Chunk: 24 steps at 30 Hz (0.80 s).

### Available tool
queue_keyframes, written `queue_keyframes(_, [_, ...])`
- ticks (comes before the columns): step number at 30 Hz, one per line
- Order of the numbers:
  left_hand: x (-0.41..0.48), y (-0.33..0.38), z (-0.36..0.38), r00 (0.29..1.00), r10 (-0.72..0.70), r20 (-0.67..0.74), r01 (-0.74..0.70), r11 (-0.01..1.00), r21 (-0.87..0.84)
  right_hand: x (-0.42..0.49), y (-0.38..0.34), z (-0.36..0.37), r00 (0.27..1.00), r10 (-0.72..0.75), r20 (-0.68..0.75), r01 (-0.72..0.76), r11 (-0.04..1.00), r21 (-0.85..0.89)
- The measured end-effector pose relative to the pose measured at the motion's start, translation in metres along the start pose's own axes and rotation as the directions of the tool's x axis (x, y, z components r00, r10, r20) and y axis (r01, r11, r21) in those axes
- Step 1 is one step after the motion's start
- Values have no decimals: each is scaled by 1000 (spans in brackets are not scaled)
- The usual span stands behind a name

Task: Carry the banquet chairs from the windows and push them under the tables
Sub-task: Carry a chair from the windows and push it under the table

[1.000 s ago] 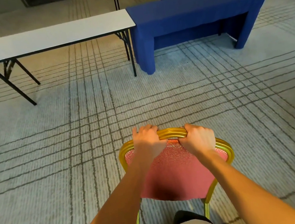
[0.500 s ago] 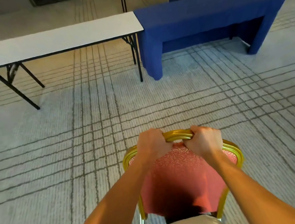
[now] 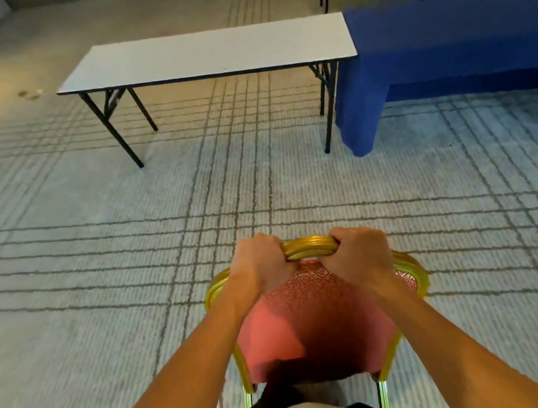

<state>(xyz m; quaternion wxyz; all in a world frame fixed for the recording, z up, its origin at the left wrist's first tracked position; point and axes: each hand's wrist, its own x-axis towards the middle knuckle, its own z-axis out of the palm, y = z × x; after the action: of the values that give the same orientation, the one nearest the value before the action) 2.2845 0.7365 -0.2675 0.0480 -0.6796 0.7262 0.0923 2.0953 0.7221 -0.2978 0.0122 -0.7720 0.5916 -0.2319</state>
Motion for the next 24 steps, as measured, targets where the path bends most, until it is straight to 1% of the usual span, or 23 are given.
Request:
queue_keyframes(3, [20,-32,-16,999,-37,-12,37,999,-1,39,-17,19,997,-71,-20,71,997,33])
queue_keyframes(6, [48,-76,-27,994,-94,-50,92,995,-36,90,-40,47,988,-153,-2,153,987,50])
queue_keyframes(11, [102,-160,-30,973,-168,-161,159,985,-63,180,-87,105,961,-272,-58,276,957,86])
queue_keyframes(12, [118,-184,-31,968,-192,-164,181,980,-82,204,-102,120,956,-290,-44,293,953,80])
queue_keyframes(15, [139,-222,-42,960,-233,-153,216,969,-121,244,-128,138,938,-346,7,345,936,66])
queue_keyframes(18, [170,-269,-55,945,-268,-189,240,958,-157,294,-160,159,923,-386,13,384,921,59])
queue_keyframes(22, [213,-308,-78,939,-247,-238,220,966,-135,355,-180,181,900,-435,-40,437,897,70])
queue_keyframes(24, [237,-327,-90,936,-241,-255,215,969,-125,386,-187,191,897,-440,-35,441,893,86])
